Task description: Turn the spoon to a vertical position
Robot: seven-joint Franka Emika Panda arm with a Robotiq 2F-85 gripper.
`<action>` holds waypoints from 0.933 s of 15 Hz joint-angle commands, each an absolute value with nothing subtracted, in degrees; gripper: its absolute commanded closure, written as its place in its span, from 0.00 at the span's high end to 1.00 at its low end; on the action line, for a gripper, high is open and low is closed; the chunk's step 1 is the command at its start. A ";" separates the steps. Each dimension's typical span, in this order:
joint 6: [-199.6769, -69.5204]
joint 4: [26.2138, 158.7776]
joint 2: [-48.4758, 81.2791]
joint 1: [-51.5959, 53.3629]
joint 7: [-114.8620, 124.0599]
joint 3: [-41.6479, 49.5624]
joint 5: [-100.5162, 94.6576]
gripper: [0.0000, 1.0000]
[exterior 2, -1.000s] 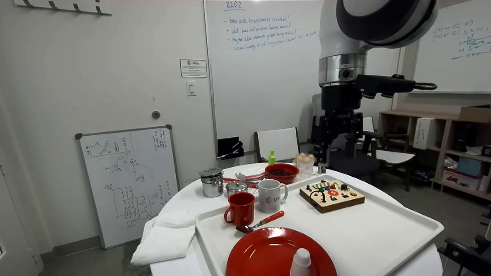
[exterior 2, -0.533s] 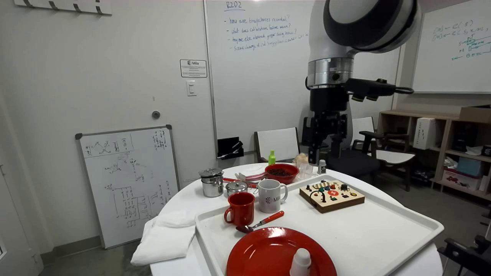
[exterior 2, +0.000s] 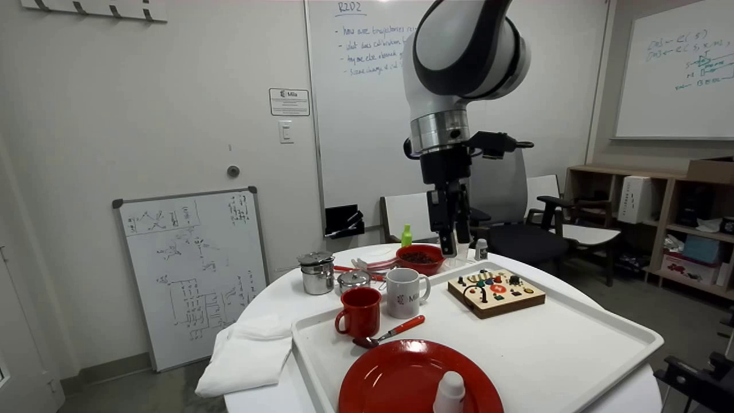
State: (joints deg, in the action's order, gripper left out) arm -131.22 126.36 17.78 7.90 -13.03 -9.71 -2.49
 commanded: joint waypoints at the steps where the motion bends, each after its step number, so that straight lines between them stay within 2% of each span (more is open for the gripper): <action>1: -130.30 124.99 18.85 7.84 -13.45 -9.83 -2.85 1.00; 5: -129.66 123.67 20.10 7.87 -13.79 -9.84 -3.10 1.00; 14: -131.76 117.83 26.46 4.66 -40.83 -10.58 -9.76 1.00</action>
